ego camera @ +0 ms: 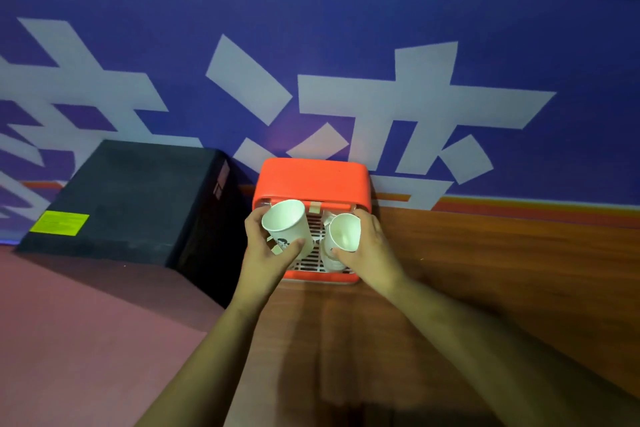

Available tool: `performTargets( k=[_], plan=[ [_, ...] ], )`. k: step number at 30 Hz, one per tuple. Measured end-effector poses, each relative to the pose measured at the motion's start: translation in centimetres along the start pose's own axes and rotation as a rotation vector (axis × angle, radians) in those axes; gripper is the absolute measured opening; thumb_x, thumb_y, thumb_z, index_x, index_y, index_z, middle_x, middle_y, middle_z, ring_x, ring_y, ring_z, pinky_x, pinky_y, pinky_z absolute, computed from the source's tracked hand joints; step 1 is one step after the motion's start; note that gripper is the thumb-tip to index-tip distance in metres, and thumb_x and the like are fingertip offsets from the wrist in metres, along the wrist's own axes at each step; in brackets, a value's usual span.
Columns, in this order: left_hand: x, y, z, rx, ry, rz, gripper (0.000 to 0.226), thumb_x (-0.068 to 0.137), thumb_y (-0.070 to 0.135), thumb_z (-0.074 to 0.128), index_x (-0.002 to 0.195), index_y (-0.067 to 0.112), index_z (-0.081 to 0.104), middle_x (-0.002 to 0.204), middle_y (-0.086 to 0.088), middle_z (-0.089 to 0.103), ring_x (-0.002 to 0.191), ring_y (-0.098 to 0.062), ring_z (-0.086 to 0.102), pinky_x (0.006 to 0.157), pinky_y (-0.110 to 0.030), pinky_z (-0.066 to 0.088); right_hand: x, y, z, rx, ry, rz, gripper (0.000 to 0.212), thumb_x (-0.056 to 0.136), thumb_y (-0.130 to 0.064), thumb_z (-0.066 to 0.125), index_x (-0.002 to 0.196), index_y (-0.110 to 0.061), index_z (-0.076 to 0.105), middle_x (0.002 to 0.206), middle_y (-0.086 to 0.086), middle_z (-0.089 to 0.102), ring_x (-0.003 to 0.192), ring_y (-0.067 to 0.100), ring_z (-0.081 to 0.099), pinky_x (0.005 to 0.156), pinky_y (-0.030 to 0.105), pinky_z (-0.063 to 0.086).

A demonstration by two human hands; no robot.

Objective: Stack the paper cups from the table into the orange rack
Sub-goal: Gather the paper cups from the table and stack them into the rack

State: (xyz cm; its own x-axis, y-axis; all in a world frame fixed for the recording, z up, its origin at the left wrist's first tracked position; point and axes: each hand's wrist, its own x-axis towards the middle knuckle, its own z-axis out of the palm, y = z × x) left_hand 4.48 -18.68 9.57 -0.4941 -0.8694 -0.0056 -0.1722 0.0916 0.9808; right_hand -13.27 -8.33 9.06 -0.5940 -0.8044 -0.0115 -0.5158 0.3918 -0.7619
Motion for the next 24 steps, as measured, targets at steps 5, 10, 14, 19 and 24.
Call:
performTargets(
  k=[5,10,14,19,24],
  plan=[
    [0.1,-1.1,-0.2,-0.017,0.004,-0.011,0.073,0.077,0.028,0.081,0.134,0.035,0.035,0.137,0.004,0.050,0.122,-0.009,0.056,0.104,-0.037,0.050,1.0,1.8,3.3,-0.164,0.028,-0.023,0.085,0.073,-0.046,0.080,0.138,-0.011,0.039,0.141,0.009,0.048,0.127,0.024,0.050,0.102,0.032,0.046],
    [0.4,-1.4,1.1,-0.025,-0.014,0.022,0.070,0.078,0.018,0.081,0.132,0.030,0.037,0.133,0.003,0.049,0.119,-0.014,0.057,0.093,-0.024,0.052,1.6,4.1,4.8,-0.266,-0.118,0.048,0.104,0.069,-0.042,0.082,0.151,-0.017,0.024,0.146,0.009,0.041,0.136,0.027,0.040,0.109,0.037,0.040],
    [0.9,-1.8,2.6,-0.024,-0.070,0.034,0.074,0.080,0.011,0.080,0.139,0.019,0.036,0.138,0.002,0.046,0.126,-0.013,0.054,0.093,-0.022,0.052,1.6,5.8,4.5,-0.077,-0.161,0.156,0.103,0.063,-0.042,0.087,0.149,-0.025,0.031,0.145,0.002,0.043,0.132,0.022,0.046,0.105,0.041,0.044],
    [2.0,-3.0,4.9,0.065,-0.167,0.075,0.079,0.080,0.015,0.081,0.142,0.032,0.035,0.143,0.012,0.046,0.135,-0.011,0.045,0.112,-0.035,0.042,1.4,7.9,2.8,0.059,-0.166,0.216,0.082,0.073,-0.019,0.082,0.144,-0.021,0.042,0.140,0.004,0.051,0.128,0.019,0.051,0.104,0.035,0.045],
    [2.6,-4.2,6.8,0.124,-0.240,0.049,0.078,0.079,0.012,0.081,0.143,0.024,0.038,0.139,0.024,0.045,0.133,-0.005,0.045,0.111,-0.037,0.042,1.8,7.5,1.6,0.238,-0.286,0.300,0.075,0.083,-0.015,0.074,0.146,-0.028,0.035,0.140,-0.007,0.049,0.127,0.012,0.048,0.102,0.033,0.046]
  ],
)
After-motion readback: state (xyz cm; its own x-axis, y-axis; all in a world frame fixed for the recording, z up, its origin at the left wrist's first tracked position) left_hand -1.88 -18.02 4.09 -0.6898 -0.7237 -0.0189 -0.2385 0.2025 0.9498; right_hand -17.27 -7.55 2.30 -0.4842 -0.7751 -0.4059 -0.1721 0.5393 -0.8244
